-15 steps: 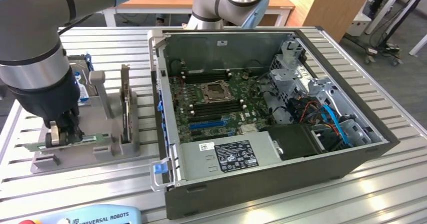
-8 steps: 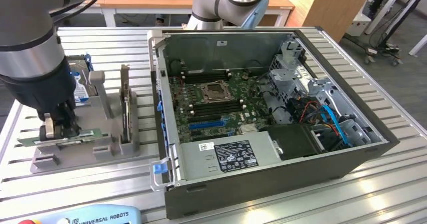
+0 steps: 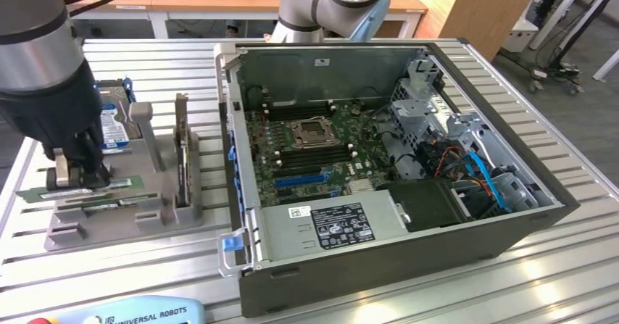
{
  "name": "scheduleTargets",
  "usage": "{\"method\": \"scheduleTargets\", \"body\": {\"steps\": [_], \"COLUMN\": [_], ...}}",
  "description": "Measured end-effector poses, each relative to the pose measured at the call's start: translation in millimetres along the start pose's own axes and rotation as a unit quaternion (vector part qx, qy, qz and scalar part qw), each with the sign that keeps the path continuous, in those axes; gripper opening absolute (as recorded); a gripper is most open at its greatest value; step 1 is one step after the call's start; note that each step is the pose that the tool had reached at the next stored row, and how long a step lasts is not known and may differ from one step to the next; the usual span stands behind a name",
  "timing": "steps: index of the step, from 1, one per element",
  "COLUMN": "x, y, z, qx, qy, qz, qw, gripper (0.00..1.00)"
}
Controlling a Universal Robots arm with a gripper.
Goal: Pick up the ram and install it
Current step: 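Pick up the ram and move it above insertion slot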
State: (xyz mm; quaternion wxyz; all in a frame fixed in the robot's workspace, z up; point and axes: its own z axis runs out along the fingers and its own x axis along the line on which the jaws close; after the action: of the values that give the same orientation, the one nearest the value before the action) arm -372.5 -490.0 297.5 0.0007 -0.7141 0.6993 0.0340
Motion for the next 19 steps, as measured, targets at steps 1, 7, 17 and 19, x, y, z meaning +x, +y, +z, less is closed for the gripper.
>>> {"method": "scheduleTargets", "body": {"steps": [1,7,17,19], "x": [-0.1,-1.0,-2.4,-2.6], "y": [0.1,0.9,2.1,2.4], "z": [-2.9,-20.0,-48.7,-53.4], "qx": [0.0,0.0,0.0,0.0], "qy": [0.0,0.0,0.0001,0.0001], "qz": [0.0,0.0,0.001,0.001], "qw": [1.0,1.0,1.0,1.0], "gripper": [0.11,0.11,0.11,0.11]}}
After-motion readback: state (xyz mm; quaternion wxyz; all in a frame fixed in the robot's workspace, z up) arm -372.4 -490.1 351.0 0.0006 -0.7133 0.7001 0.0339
